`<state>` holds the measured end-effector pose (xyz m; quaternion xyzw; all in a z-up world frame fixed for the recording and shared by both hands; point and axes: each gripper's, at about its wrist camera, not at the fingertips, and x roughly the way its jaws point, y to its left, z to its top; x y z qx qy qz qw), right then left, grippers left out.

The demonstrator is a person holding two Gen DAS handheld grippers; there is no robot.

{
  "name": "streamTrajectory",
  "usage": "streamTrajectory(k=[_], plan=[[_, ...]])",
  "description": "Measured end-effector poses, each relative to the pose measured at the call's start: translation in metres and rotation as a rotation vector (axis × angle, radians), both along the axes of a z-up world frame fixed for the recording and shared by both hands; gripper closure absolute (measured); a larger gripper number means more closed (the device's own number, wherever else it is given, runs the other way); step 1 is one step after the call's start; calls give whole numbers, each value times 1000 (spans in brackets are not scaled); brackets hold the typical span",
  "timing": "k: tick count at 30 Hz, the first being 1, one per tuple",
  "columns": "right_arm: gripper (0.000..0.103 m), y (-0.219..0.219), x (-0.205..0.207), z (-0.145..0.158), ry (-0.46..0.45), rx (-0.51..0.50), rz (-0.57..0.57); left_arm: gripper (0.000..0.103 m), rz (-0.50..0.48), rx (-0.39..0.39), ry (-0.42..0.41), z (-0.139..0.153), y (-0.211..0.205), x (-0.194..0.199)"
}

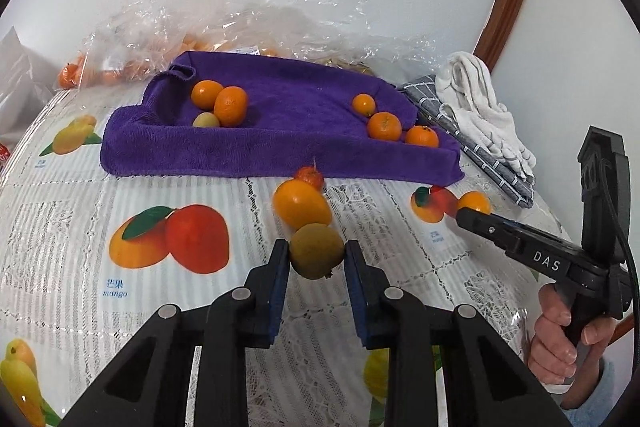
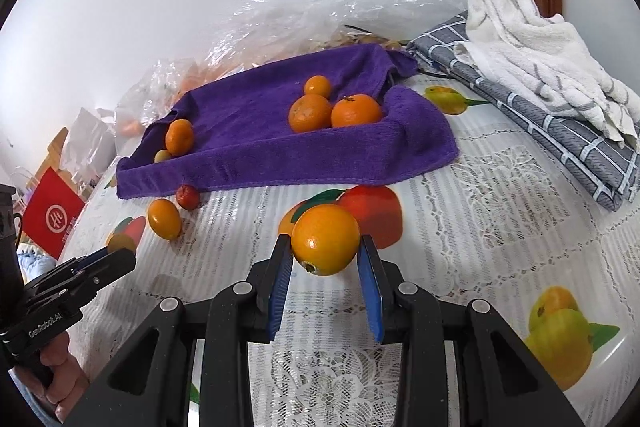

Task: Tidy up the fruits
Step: 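Lift both held fruits and carry them over the purple towel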

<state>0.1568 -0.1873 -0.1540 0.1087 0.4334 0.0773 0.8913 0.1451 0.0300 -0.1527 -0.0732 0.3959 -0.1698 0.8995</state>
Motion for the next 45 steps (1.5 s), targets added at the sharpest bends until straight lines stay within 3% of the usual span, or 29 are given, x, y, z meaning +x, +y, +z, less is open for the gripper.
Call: streamTrajectory(k=[15, 29, 33, 45], plan=[[70, 6, 0, 4, 7, 8, 40, 76, 20, -1, -52, 10, 4, -4], [70, 0, -7, 8, -15, 55, 66, 76, 93, -57, -63, 15, 29, -13], [70, 8, -13, 12, -8, -6, 89, 76, 127, -92, -44, 20, 44, -14], [70, 17, -1, 61, -67, -137, 115, 76, 236, 52, -103, 79, 75, -7]])
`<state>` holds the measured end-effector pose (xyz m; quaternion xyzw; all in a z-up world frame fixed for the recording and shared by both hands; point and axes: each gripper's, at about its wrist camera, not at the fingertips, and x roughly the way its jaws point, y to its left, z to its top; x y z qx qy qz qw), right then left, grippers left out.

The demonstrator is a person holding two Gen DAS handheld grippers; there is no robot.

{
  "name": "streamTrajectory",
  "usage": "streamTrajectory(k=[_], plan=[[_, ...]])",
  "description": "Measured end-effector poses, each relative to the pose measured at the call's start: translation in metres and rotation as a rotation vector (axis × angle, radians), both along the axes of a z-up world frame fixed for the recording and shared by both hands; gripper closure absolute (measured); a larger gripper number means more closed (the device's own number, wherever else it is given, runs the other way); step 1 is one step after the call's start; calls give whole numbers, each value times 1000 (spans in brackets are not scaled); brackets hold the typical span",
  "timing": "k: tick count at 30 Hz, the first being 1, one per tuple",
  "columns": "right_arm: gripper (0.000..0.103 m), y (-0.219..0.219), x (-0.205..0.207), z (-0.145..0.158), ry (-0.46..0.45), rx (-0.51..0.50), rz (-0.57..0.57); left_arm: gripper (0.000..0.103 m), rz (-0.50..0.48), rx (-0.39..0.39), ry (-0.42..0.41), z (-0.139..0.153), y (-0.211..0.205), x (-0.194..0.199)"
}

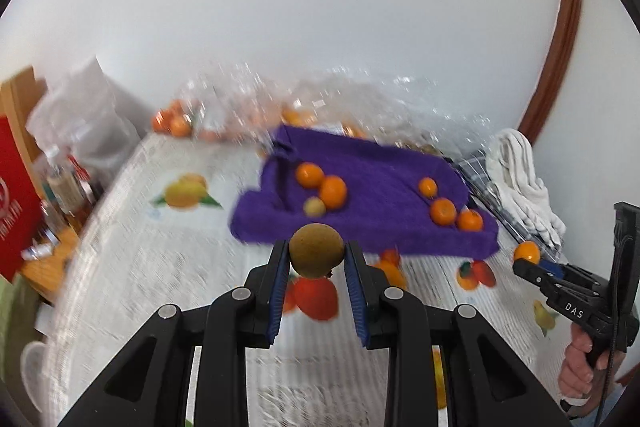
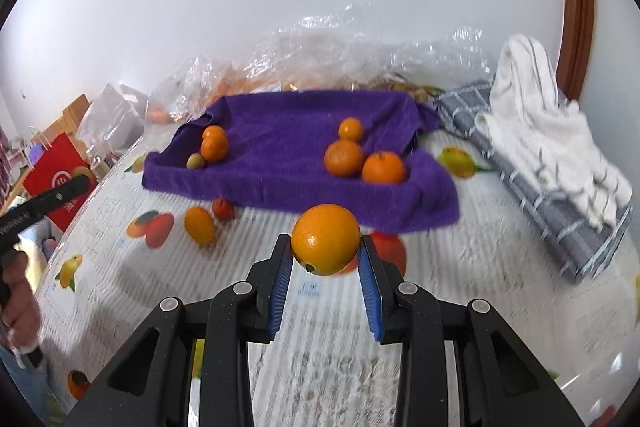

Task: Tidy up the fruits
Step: 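Lift both held fruits and carry them over the purple towel, then open both grippers to drop the orange and yellow-brown fruit onto the towel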

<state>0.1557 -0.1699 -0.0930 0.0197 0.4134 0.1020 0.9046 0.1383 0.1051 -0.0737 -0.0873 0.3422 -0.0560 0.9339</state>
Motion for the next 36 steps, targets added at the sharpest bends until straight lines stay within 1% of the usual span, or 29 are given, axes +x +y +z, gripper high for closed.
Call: streamTrajectory(k=[2, 6, 10, 15, 20, 25, 32, 36], plan=[[70, 3, 11, 10, -10, -24, -3, 76, 10, -16, -3, 11, 5, 8], [70, 8, 35, 25, -18, -10, 3, 76, 21, -71, -15, 29, 12, 24], [70, 13, 55, 36, -42, -29, 6, 76, 32, -75, -21, 39, 11, 42], [70, 11, 74, 40, -57, -15, 1, 76, 17, -79, -9, 39, 4, 60], [70, 5, 90, 35, -42, -10, -28, 76, 13, -83, 18, 32, 2, 76], [70, -4, 105, 27, -19, -19, -63, 76, 24, -92, 47, 25, 11, 92], [70, -17, 130, 5, 30, 9, -82, 76, 51, -102, 88, 9, 23, 111], [70, -21, 148, -12, 71, 30, -82, 76, 45, -91, 121, -3, 18, 125]])
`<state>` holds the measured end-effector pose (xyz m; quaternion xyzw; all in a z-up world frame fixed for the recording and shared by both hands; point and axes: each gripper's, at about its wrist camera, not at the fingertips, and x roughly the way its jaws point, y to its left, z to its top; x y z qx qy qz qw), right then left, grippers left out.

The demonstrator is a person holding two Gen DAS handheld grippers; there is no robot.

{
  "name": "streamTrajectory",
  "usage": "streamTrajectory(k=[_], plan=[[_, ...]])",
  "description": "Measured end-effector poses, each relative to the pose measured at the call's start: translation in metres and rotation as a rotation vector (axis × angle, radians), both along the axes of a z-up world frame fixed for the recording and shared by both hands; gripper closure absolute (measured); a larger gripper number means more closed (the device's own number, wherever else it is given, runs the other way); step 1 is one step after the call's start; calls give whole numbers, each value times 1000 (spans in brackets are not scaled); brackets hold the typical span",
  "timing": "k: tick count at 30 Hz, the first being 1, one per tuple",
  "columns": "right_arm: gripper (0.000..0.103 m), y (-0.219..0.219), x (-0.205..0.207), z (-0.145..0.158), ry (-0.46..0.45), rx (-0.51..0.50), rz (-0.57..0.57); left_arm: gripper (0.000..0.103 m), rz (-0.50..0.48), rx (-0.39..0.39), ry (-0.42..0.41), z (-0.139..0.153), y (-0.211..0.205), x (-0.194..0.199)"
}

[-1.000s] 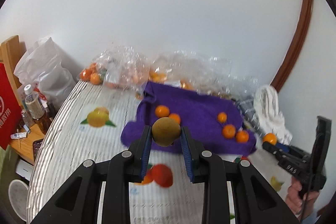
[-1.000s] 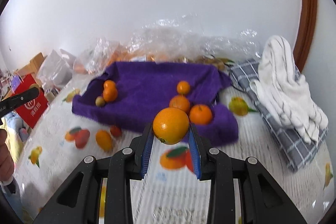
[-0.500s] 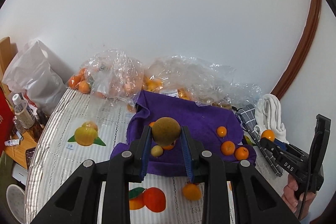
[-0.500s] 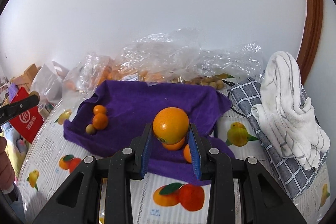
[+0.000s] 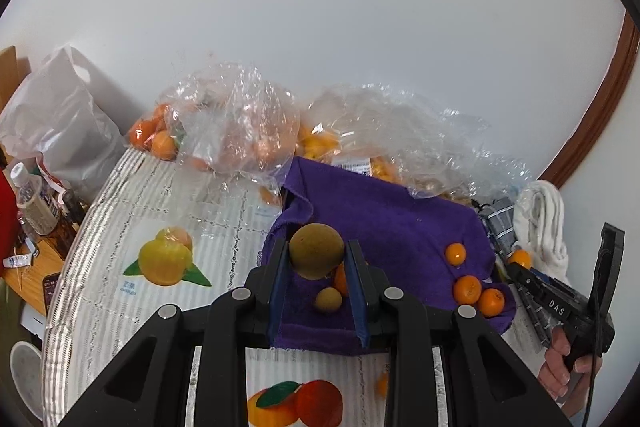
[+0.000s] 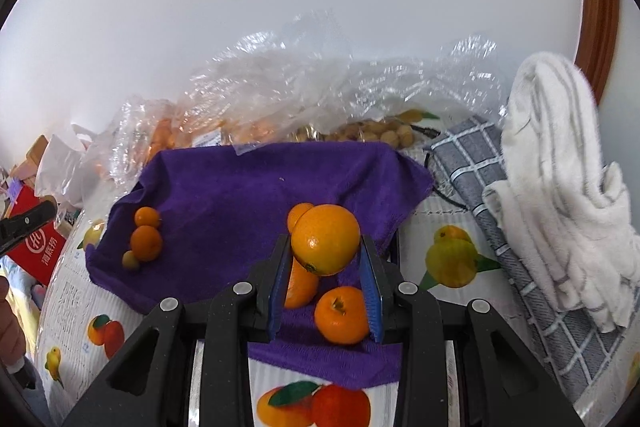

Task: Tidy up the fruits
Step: 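Open both grippers to drop the orange and yellow-brown fruit onto the towel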

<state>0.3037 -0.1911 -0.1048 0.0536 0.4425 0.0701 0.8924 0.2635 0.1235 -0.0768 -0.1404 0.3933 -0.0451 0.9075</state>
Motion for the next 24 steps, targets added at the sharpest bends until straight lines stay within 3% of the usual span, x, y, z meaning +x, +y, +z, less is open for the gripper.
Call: streamTrajectory(k=[12, 24], plan=[[70, 4, 37, -42, 91, -33, 19, 76, -26, 46, 93, -42, -16, 32], [70, 8, 45, -57, 122, -67, 36, 76, -36, 97, 103, -61, -34, 41]])
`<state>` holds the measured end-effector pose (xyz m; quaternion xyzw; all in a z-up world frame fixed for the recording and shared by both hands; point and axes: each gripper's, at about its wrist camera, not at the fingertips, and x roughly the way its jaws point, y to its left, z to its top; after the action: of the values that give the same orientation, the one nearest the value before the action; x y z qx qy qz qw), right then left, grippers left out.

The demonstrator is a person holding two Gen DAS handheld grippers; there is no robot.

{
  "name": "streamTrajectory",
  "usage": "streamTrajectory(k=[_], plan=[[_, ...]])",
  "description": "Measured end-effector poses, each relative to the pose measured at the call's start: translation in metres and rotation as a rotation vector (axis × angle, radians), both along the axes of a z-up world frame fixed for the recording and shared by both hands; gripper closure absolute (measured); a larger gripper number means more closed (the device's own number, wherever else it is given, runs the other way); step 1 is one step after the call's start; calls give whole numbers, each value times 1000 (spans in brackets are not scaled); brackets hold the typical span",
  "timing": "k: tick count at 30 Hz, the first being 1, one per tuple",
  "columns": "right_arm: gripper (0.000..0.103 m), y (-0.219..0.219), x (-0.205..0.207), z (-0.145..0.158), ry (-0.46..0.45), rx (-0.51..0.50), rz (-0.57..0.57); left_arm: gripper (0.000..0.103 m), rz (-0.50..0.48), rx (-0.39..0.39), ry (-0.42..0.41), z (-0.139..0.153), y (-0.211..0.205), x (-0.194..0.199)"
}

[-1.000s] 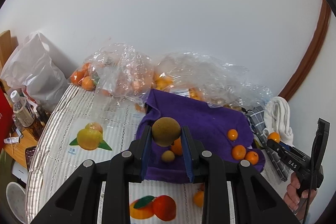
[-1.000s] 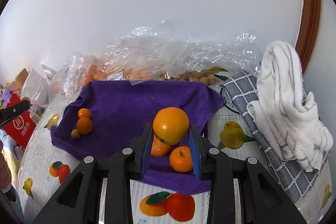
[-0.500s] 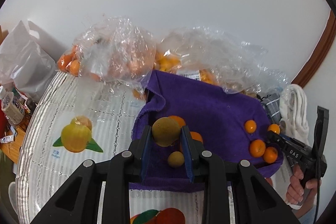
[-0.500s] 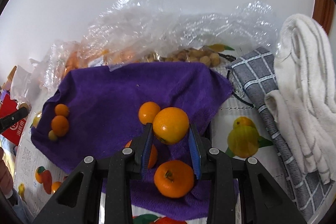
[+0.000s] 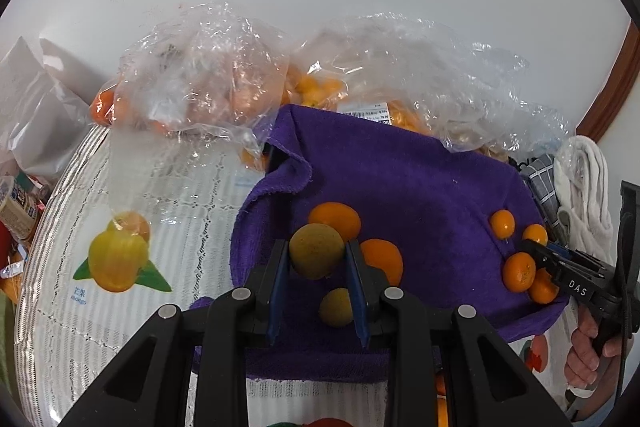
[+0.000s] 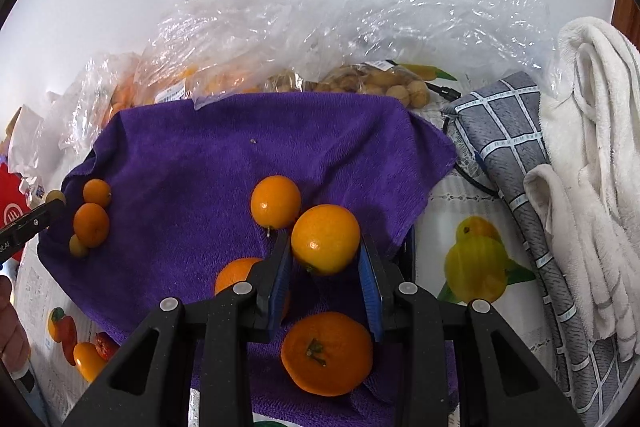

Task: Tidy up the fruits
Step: 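Open both grippers to drop the orange and yellow-brown fruit onto the towel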

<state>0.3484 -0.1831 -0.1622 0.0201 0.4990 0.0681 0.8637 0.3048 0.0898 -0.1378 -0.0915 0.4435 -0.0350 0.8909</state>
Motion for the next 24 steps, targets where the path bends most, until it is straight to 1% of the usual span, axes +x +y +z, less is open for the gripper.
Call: streamTrajectory(k=[2, 5, 9, 11, 13, 14, 15, 17, 20, 22, 24], plan=[[70, 1, -1, 0, -3, -3, 3, 76, -1, 3, 1, -2, -2, 1], [68, 2, -1, 1, -4, -15, 13, 76, -2, -15, -2, -5, 0, 1], [57, 1, -5, 6, -19, -22, 23, 76, -10, -29, 1, -10, -1, 1], [54, 2, -10, 11, -38, -35, 37, 76, -18, -27, 3, -11, -3, 1], [47, 2, -18, 18, -65, -48, 37, 71, -25, -25, -5, -9, -4, 0], [45, 3, -22, 23, -84, -55, 32, 63, -27, -27, -9, -8, -4, 0], [44, 4, -26, 26, -98, -60, 28, 57, -27, -37, -21, -5, -3, -2], [44, 5, -35, 35, -128, -69, 10, 53, -20, -49, -48, 2, -1, -6], [44, 8, -54, 47, -156, -48, -5, 53, 2, -43, -91, 16, 1, -14], [44, 12, -64, 52, -170, -50, -14, 53, 3, -37, -131, 25, 2, -21], [44, 14, -74, 55, -177, -51, -36, 53, 1, -33, -187, 35, 4, -35]])
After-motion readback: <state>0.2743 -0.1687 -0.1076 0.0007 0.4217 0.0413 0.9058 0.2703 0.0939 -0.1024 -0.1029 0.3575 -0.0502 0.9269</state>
